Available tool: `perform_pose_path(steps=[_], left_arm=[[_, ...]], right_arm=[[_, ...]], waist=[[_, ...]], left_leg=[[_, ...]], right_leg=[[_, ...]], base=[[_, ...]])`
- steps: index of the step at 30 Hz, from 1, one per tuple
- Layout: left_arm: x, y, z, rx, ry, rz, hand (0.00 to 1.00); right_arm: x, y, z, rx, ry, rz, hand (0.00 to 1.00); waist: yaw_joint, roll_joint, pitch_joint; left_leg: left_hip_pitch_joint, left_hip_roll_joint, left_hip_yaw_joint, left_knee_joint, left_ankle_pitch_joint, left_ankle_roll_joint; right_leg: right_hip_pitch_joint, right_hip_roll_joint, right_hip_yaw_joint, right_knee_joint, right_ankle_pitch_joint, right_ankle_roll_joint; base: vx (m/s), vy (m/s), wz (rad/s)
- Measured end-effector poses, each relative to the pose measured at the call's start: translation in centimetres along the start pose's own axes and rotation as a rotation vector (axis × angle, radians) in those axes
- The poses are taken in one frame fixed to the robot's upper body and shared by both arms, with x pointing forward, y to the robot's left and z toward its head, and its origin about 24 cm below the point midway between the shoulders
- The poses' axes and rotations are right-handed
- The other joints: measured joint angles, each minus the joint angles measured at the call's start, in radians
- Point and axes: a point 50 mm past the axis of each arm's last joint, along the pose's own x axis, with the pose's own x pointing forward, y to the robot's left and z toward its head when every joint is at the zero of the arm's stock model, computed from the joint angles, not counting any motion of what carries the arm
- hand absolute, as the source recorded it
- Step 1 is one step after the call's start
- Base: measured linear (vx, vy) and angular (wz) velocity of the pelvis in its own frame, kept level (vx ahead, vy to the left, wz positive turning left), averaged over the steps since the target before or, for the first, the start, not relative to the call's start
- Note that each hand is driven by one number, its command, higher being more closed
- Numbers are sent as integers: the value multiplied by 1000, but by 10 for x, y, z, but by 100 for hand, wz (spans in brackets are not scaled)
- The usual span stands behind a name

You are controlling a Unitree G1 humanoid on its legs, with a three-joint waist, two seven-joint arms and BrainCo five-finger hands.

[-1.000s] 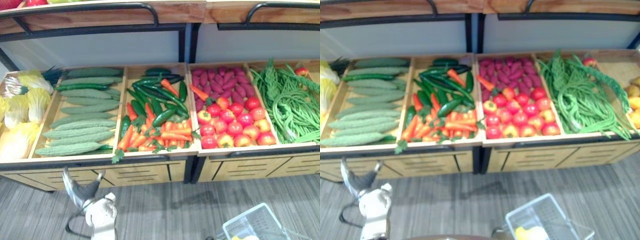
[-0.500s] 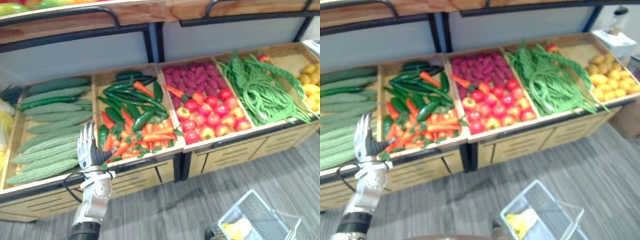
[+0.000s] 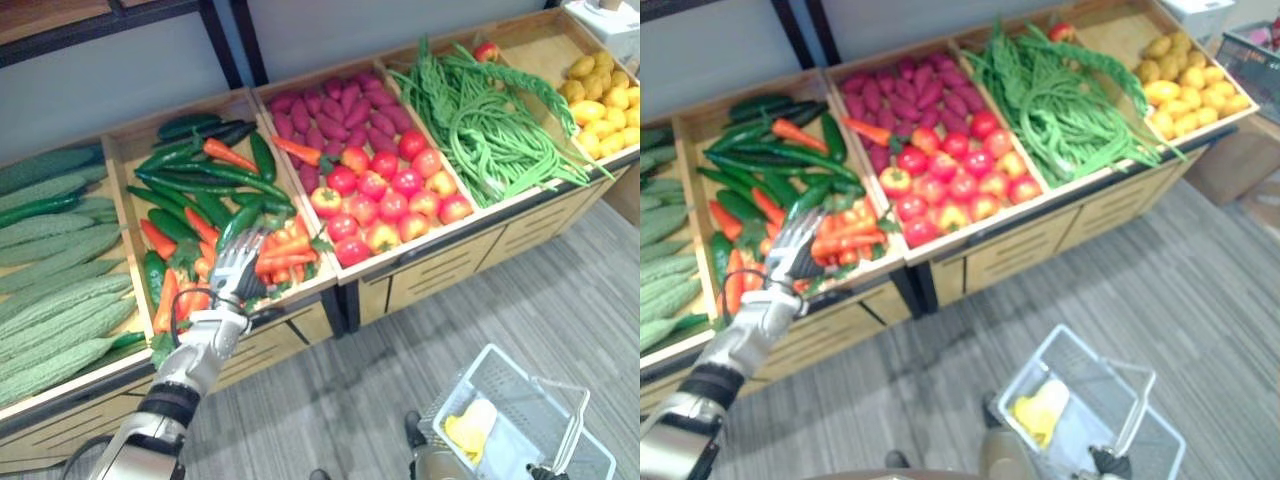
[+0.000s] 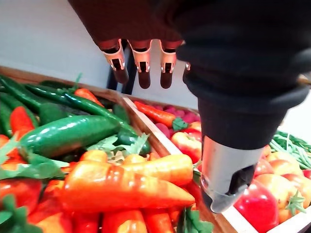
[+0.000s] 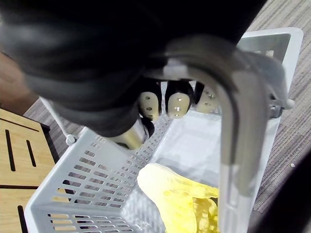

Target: Pick vegetable in the basket

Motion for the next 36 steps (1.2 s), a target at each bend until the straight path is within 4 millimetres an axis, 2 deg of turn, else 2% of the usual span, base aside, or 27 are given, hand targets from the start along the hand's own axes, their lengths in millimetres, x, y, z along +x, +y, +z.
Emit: perform_pose_path(steps=[7,13,16,24,31,36], left_arm=[[31,14,21,49,-78,37,0],[55,29,35,48,-91,93,0],[62,31,41,51,-93,93,0],[86,56,56,62,-125,154,0],[90,53,69,63,-163,131,0],[89,48,67,60,-151,106,0]], right_arm=[[1,7,14,-19,-65,26,100],[2,10,21,-15,-93,33,100],[2,12,26,-21,-113,42,100],[2,17,34,-35,-147,60,100],[1,18,36,-36,-156,62,100],[1,21,36,-49,-159,75,100]], waist=[[4,-8,32],[26,-29,59],[27,-33,62],[31,-45,81],[39,-51,85],[52,-70,96]], left_leg=[[-29,0,8,4,-4,-6],[-72,4,3,24,-4,-7],[-89,7,1,35,-5,-8],[-131,5,-8,46,-4,-6],[-133,7,-2,54,-3,-6],[-142,5,-14,63,-4,-6]], right_leg=[[-39,2,21,27,0,0],[-70,-3,21,33,2,2],[-79,-5,19,33,5,7],[-112,-13,17,33,17,17],[-116,-17,18,33,34,27],[-118,-23,18,33,34,28]], base=[[14,-7,-3],[-26,-27,6],[-12,-27,6],[7,-7,4],[13,-2,1],[-8,-8,4]])
